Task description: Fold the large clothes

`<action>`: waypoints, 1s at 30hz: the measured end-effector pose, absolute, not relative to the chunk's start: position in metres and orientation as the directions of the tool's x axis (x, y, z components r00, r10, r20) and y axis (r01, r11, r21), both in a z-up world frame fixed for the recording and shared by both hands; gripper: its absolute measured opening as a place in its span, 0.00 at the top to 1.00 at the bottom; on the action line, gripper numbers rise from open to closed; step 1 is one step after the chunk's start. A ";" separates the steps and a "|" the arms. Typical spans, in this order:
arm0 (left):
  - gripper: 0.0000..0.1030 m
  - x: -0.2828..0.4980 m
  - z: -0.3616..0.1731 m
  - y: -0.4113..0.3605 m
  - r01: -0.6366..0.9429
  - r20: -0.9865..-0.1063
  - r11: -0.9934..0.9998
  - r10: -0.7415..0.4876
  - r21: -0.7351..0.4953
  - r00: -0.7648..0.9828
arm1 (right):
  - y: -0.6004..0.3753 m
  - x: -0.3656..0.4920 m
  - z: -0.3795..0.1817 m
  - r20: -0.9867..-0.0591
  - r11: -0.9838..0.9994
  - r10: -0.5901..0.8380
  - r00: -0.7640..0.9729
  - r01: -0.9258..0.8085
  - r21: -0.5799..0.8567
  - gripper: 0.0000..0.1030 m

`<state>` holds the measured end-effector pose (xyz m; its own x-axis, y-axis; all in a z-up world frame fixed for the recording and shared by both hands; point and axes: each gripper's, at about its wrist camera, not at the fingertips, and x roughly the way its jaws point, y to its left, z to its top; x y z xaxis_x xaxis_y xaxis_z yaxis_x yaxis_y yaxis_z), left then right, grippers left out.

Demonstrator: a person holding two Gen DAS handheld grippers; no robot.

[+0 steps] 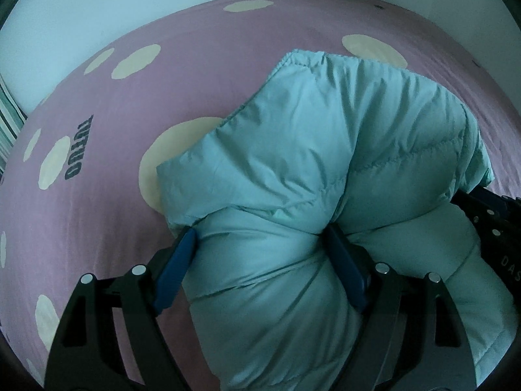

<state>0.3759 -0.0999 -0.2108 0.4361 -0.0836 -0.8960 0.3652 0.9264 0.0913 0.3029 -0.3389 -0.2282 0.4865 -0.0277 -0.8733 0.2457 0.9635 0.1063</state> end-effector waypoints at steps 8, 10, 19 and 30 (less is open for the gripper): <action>0.22 0.346 -0.173 -0.090 0.341 -0.860 0.934 -0.084 0.108 0.503 | -0.331 0.275 -0.196 -0.838 0.961 -0.046 0.543 0.255 0.112 0.61; 0.22 0.330 -0.160 -0.084 0.335 -0.848 0.937 -0.096 0.099 0.521 | -0.329 0.261 -0.187 -0.826 0.960 -0.043 0.562 0.251 0.121 0.56; 0.22 0.275 -0.155 -0.064 0.326 -0.839 0.944 -0.129 0.060 0.528 | -0.320 0.196 -0.194 -0.839 0.961 -0.011 0.543 0.238 0.141 0.46; 0.22 0.287 -0.179 -0.056 0.319 -0.857 0.947 -0.134 0.037 0.498 | -0.321 0.198 -0.216 -0.861 0.958 0.010 0.508 0.242 0.154 0.35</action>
<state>0.2875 -0.0564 -0.1787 0.4976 -0.1343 -0.8570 0.3193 0.9469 0.0370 0.1982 -0.3208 -0.2164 0.5083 0.0097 -0.8611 0.2419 0.9581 0.1535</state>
